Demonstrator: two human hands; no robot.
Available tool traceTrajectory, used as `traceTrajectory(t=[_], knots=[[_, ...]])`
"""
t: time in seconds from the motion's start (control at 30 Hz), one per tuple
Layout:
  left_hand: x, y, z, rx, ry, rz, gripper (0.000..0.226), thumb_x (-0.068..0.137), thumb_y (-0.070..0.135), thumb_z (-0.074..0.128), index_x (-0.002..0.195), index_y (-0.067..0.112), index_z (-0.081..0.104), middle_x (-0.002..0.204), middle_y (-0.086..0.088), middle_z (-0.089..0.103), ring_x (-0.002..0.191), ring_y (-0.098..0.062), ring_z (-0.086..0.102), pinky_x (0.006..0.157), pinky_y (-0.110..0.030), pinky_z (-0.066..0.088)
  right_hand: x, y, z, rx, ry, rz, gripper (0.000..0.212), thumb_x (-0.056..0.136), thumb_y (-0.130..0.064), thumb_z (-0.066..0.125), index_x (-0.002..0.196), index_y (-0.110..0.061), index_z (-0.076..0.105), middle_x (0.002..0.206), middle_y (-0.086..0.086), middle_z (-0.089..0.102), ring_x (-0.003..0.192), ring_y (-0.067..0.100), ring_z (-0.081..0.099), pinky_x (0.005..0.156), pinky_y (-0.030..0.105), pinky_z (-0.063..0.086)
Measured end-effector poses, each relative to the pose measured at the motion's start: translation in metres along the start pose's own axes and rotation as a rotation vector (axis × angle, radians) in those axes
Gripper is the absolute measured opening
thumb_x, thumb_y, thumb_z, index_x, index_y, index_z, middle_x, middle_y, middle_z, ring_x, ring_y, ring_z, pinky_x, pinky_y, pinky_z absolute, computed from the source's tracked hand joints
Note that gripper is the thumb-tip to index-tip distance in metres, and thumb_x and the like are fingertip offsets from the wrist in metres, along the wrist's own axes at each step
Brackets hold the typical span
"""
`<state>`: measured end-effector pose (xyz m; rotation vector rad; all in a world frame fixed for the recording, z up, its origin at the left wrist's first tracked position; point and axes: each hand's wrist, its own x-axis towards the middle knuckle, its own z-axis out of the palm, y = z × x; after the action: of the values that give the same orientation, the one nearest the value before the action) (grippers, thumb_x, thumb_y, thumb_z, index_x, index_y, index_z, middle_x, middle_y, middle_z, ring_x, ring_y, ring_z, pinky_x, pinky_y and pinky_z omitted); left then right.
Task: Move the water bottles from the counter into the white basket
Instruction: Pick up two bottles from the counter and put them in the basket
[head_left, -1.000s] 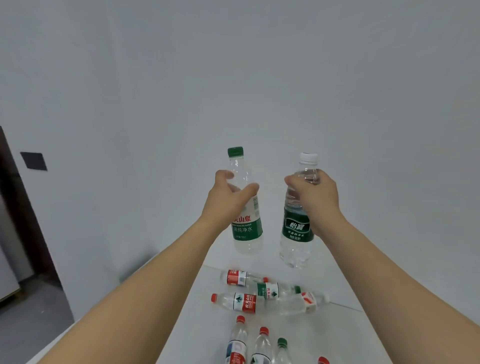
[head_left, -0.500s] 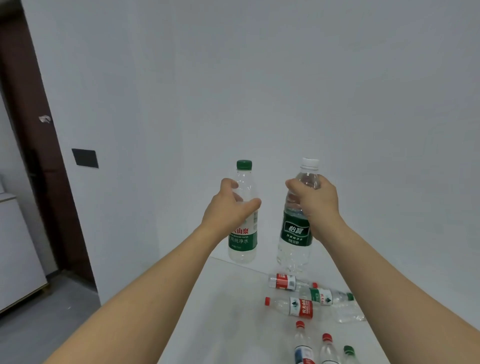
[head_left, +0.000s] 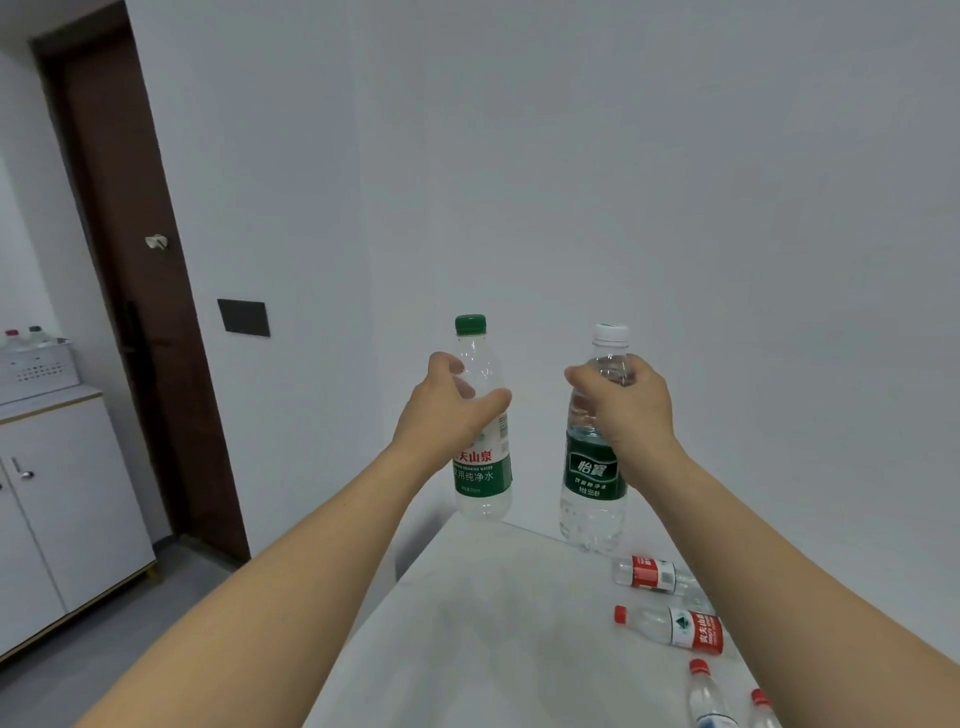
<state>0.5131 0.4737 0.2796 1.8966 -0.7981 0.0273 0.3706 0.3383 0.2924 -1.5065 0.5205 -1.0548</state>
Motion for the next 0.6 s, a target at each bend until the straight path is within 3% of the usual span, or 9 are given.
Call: traceTrajectory(t=[0.13, 0.3, 0.6], knots=[[0.025, -0.048, -0.048, -0.007, 0.018, 0.003, 0.071, 0.069, 0.058, 0.069, 0.125, 0.026, 0.037, 0.105, 0.013, 0.056, 0.09, -0.009, 0.063, 0.08, -0.044, 0.058, -0.006, 0.006, 0.072, -0.003, -0.028, -0.024, 0.034, 0.061, -0.049, 0.076, 0.083, -0.025, 0.065, 0.074, -0.008, 0.073, 0.064, 0.011, 0.072, 0.078, 0.047, 0.059], [0.065, -0.112, -0.121, 0.014, -0.011, -0.009, 0.067, 0.067, 0.061, 0.066, 0.119, 0.03, 0.038, 0.106, 0.013, 0.057, 0.09, -0.008, 0.063, 0.082, -0.044, 0.057, -0.006, 0.011, 0.174, 0.047, 0.011, 0.005, 0.022, 0.068, -0.034, 0.076, 0.081, -0.021, 0.065, 0.075, 0.001, 0.072, 0.076, 0.028, 0.073, 0.079, 0.055, 0.058], [0.121, -0.192, -0.211, 0.011, 0.017, -0.06, 0.065, 0.07, 0.059, 0.067, 0.121, 0.03, 0.039, 0.111, 0.008, 0.061, 0.091, -0.01, 0.064, 0.083, -0.044, 0.058, 0.012, 0.025, 0.298, 0.157, -0.068, 0.059, 0.016, 0.071, -0.021, 0.075, 0.079, -0.017, 0.061, 0.073, 0.004, 0.065, 0.063, 0.025, 0.063, 0.072, 0.044, 0.055]])
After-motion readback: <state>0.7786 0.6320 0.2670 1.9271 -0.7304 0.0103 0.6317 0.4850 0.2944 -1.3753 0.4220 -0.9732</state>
